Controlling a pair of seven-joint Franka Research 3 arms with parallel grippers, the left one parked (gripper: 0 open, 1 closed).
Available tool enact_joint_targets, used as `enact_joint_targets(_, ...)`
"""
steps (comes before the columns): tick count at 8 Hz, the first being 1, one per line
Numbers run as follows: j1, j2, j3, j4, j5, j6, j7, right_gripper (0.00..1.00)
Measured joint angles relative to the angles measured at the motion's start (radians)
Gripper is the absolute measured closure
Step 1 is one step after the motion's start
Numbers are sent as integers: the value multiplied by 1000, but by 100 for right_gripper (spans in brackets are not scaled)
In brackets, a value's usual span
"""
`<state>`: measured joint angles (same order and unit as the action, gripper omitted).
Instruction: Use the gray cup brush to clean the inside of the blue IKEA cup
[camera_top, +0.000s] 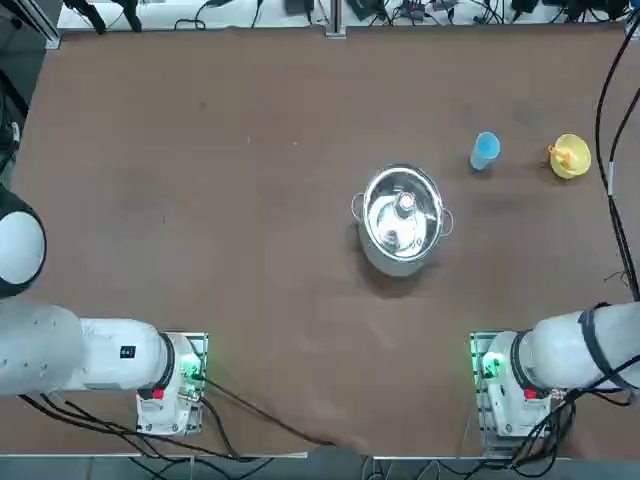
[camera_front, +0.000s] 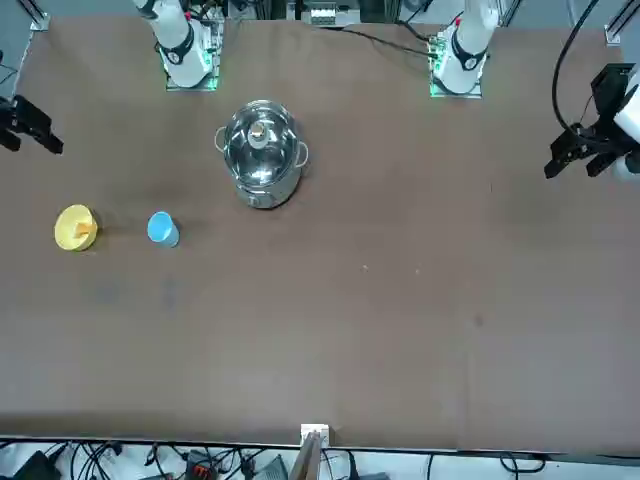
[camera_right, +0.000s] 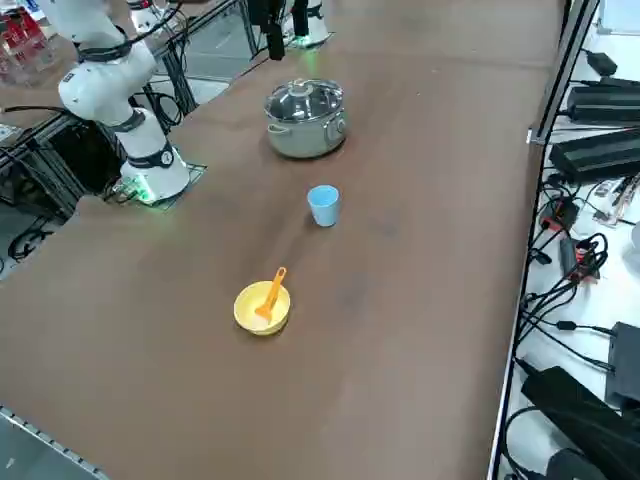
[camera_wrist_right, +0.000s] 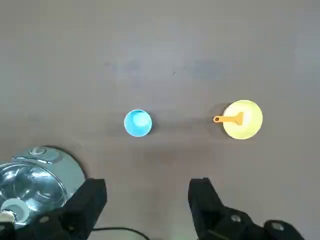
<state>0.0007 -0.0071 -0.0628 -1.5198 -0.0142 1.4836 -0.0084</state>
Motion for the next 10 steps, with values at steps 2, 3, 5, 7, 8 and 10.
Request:
enact_joint_targets(2, 2, 2, 1, 0, 0, 3, 8, 0)
enact_joint_targets(3, 2, 8, 1, 0, -3, 5, 11, 0)
enact_joint_targets(5, 4, 49, 2, -25, -56, 50, 13, 0)
enact_joint_targets(7, 4, 99, 2, -143, -160, 209, 30, 0)
enact_joint_targets(8, 4, 119, 1, -223, -229, 302, 75, 0)
enact_joint_targets(10, 5, 177, 2, -327, -374, 395, 221, 0)
